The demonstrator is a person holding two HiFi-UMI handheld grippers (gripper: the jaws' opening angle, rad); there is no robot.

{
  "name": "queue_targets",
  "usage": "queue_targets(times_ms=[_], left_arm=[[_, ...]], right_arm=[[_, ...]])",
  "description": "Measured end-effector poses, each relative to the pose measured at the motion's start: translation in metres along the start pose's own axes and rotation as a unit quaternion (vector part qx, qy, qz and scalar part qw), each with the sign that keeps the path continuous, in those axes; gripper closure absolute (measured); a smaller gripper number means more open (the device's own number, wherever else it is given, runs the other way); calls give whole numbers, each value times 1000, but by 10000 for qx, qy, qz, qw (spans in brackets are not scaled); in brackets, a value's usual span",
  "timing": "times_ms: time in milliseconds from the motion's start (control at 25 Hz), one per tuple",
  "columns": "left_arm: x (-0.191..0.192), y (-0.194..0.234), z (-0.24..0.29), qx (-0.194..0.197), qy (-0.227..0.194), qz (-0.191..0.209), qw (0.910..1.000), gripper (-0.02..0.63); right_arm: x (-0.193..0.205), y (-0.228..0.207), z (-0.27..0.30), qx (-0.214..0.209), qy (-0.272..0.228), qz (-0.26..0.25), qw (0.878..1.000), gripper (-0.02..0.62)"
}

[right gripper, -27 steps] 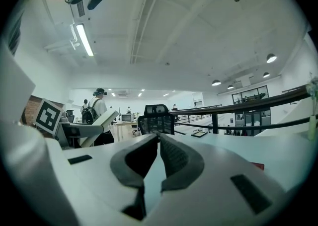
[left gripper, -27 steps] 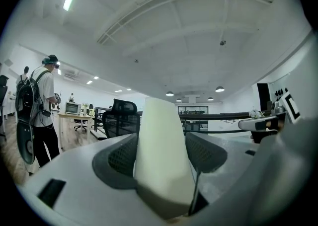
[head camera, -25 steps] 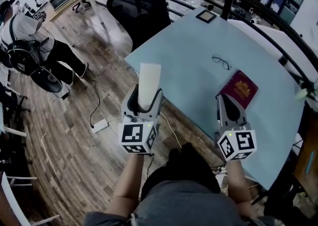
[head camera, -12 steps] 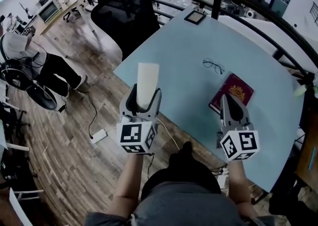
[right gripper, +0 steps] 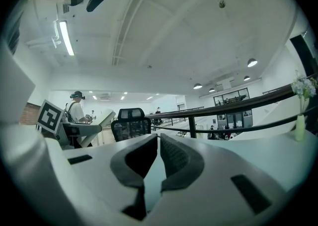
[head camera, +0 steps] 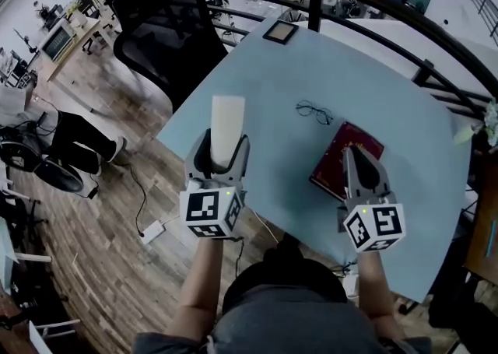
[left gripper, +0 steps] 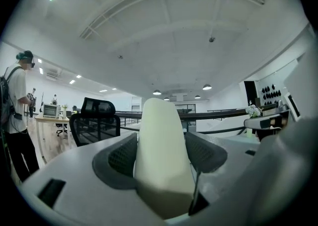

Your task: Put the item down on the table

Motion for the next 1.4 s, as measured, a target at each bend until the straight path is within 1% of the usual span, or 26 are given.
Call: queue_targets(times_ms=[200,480,760,1080,1400], left_arm=[[0,-22,31,269,49,36,9996,299],[7,-59,61,736,167,135,9971,299],[27,-79,84,1195,490,211,9914,299],[78,-89,110,1684,1168,294,9783,299],[135,-87,124,1878,1942,410,9619,298]], right_arm=[[0,-20,-2,163,0,70,9998,575],[1,-42,-16,454,-61,170,9988,575],[0,-46,-30,832,-78,222,9963,575],[5,-42,-40,1385,34,224,9901,575],[8,-35,-41,1725,163,225,9846,575]])
Point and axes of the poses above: the fingertips, and each gripper's own axes: z forward along the fingers, y to its left, x out of its underside, the point moved 5 cm from there along -z, backward along the fingers, and after that the axes turned 1 degree about -y, right-handed, at the moved point
